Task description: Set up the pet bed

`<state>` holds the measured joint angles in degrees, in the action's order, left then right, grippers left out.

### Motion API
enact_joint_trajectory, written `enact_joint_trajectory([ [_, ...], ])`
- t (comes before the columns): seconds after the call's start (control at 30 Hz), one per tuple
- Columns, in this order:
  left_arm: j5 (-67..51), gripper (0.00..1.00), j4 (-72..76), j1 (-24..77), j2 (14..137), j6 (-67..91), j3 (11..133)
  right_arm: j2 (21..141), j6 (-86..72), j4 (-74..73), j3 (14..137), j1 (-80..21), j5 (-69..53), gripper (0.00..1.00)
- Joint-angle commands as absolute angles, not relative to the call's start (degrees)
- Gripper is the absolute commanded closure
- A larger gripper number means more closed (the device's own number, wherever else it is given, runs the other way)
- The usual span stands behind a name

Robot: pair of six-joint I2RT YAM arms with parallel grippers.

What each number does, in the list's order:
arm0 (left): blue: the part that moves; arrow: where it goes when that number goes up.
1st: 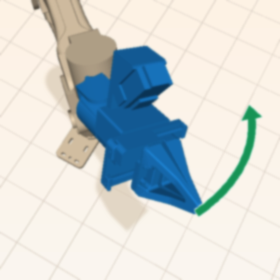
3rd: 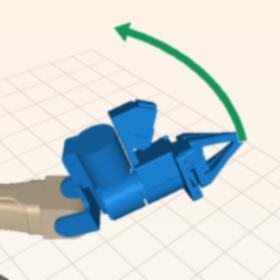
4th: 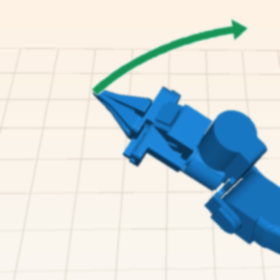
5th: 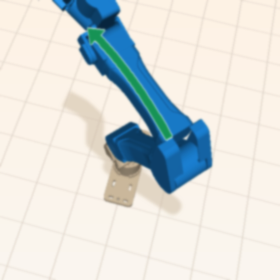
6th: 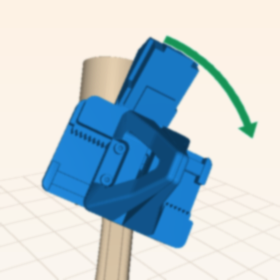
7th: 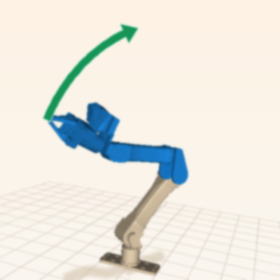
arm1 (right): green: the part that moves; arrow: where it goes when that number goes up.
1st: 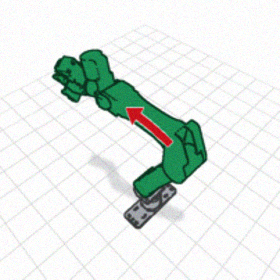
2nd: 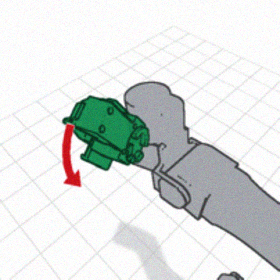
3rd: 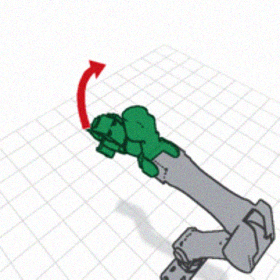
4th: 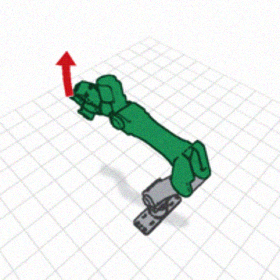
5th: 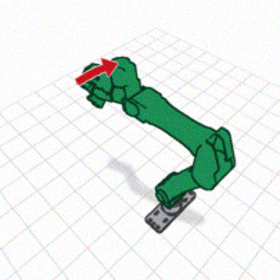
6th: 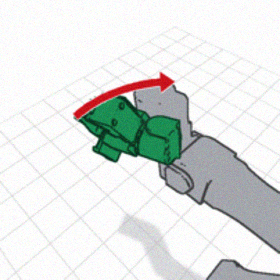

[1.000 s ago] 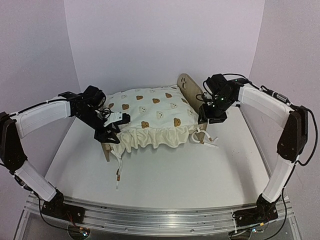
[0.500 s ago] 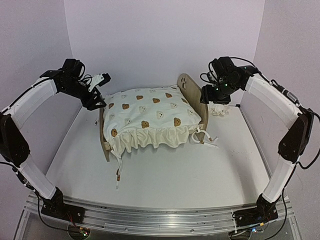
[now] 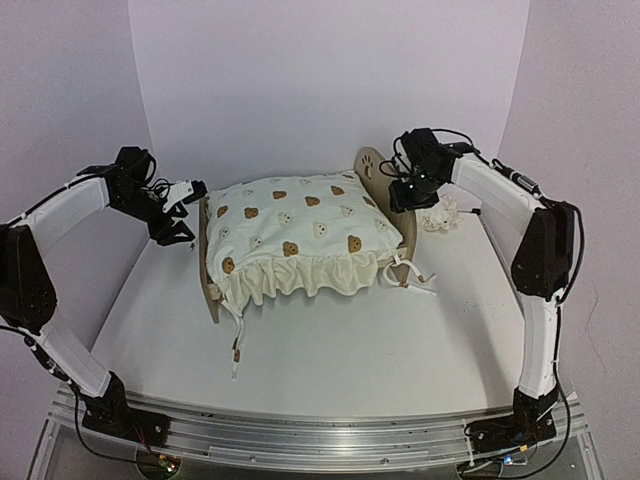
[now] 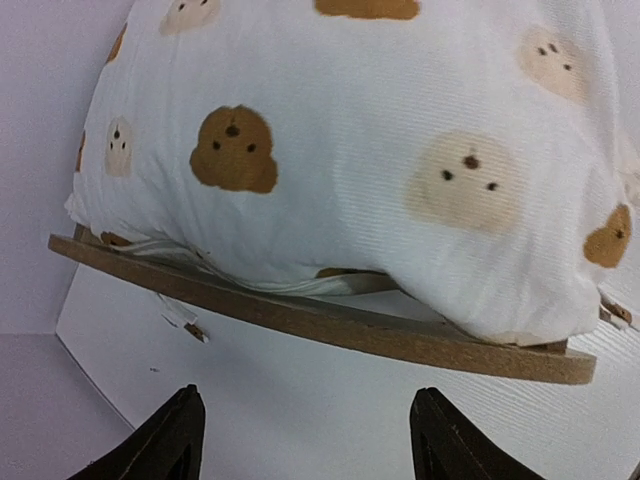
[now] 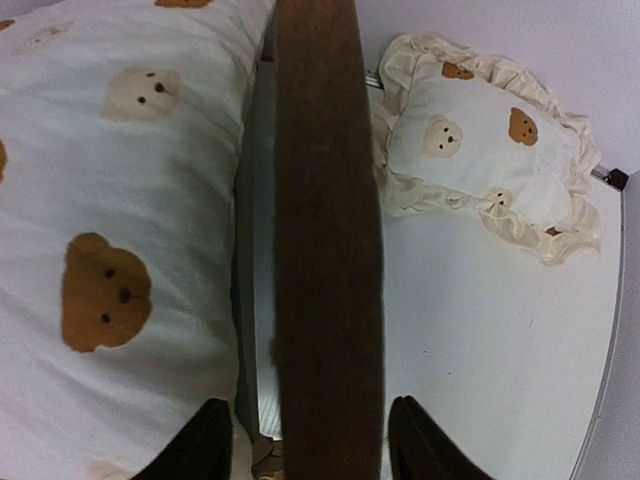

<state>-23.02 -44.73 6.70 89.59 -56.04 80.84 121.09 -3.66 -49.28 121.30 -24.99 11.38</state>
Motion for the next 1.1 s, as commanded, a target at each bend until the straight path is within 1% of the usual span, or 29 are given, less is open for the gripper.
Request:
enact_joint_trajectory([
  [0.0,-33.14,0.28,-49.53,6.54,83.41,-68.25,79.5,120.1,3.99,-47.7,121.01,-24.66,7.6,0.77],
  [0.03,-34.13,0.27,-50.71,6.57,82.54,-69.96,78.59,119.26,4.91,-47.5,119.39,-24.6,6.65,0.83],
  [0.1,-35.68,0.26,-53.09,6.55,80.57,-76.48,76.39,116.87,8.29,-46.86,114.61,-24.52,3.72,0.92],
  [0.2,-35.78,0.25,-57.13,6.55,77.89,-86.94,73.09,111.85,14.81,-46.14,106.71,-24.14,-0.63,1.0],
  [0.4,-34.07,0.22,-59.61,6.66,73.81,-101.92,66.74,101.88,25.27,-46.3,91.86,-20.85,-17.02,1.0],
  [0.47,-35.22,0.21,-61.05,6.81,73.33,-104.61,66.08,99.57,28.71,-46.47,89.49,-20.03,-19.57,1.0],
  [0.57,-36.79,0.19,-63.38,8.27,73.37,-104.64,65.64,98.79,31.83,-46.39,89.24,-19.24,-20.61,0.98],
  [0.63,-36.5,0.2,-65.36,10.39,73.36,-103.48,64.9,100.58,32.81,-46.24,91.84,-19.03,-20.56,0.96],
  [0.7,-36.24,0.2,-67.86,12.75,72.87,-102.33,63.91,104.82,32.4,-46.27,96.0,-18.88,-20.26,0.95],
  [0.87,-35.9,0.21,-71.73,16.96,69.59,-99.5,59.91,118.46,26.33,-44.42,115.31,-18.89,-19.46,0.88],
  [0.97,-33.95,0.24,-68.15,17.73,67.32,-96.78,56.59,127.12,19.25,-38.78,126.62,-19.15,-19.71,0.8],
  [1.07,-32.47,0.27,-60.93,17.88,65.97,-92.15,54.01,130.73,12.25,-29.74,130.26,-20.22,-21.16,0.66],
])
